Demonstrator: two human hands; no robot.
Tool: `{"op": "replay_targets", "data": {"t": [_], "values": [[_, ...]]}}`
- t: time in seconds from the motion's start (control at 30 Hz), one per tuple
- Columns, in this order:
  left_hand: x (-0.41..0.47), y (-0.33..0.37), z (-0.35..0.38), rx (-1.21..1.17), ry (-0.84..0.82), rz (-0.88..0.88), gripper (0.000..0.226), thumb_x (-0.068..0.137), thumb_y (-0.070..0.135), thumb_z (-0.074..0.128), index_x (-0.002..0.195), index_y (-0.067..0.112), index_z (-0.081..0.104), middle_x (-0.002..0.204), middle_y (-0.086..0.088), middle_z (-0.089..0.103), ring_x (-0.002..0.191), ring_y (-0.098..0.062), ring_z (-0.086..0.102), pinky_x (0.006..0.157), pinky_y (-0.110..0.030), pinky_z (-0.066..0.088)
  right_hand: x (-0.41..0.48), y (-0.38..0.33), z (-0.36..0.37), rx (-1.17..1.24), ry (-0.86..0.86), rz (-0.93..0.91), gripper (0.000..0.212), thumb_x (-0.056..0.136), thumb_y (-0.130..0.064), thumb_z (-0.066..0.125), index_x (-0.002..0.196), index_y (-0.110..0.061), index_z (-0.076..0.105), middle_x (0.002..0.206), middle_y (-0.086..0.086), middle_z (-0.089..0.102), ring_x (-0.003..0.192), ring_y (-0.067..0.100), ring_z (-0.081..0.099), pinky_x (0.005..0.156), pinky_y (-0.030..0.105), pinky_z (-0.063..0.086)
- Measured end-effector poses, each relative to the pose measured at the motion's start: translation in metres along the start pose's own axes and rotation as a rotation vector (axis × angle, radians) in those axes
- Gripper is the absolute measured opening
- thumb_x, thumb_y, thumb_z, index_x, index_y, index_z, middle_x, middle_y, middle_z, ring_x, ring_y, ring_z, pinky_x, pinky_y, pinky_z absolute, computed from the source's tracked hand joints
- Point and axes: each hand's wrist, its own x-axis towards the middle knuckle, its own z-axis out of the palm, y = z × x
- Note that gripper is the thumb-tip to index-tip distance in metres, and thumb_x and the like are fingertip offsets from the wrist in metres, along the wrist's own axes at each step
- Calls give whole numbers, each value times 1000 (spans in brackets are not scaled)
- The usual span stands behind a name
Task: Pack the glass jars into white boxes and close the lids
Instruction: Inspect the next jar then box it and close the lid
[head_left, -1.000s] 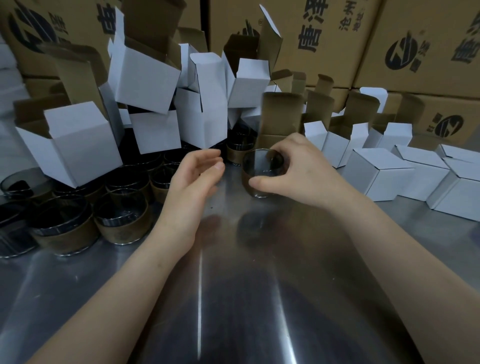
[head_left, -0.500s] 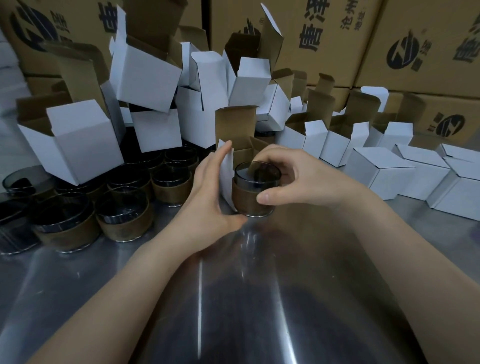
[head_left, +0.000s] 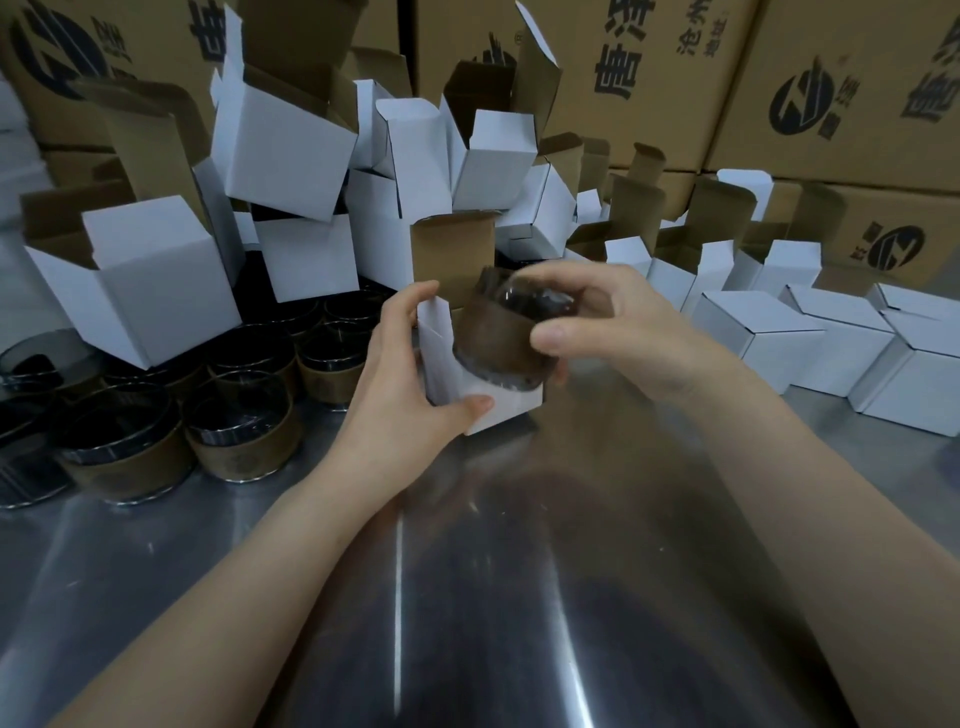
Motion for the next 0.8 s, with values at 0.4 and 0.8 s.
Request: {"op": "replay_targets", "data": {"t": [0.4,0.8], "values": [[-3,5,4,48,-27,61,90,64,21,89,119,48,23,138,10,42,122,-9,52,101,-28,46,4,0,14,70,332,-106,55,70,-44,69,120,-21,61,107,-15,66,109,6,62,89,24,53],[0,3,4,123,-21,89,85,64,23,90,115,33,22,129,10,42,119,-11,52,100,-31,49,5,11,-3,-291,390,22,60,70,-44,69,126,-31,50,123,-11,54,117,13,54,88,17,50]]}}
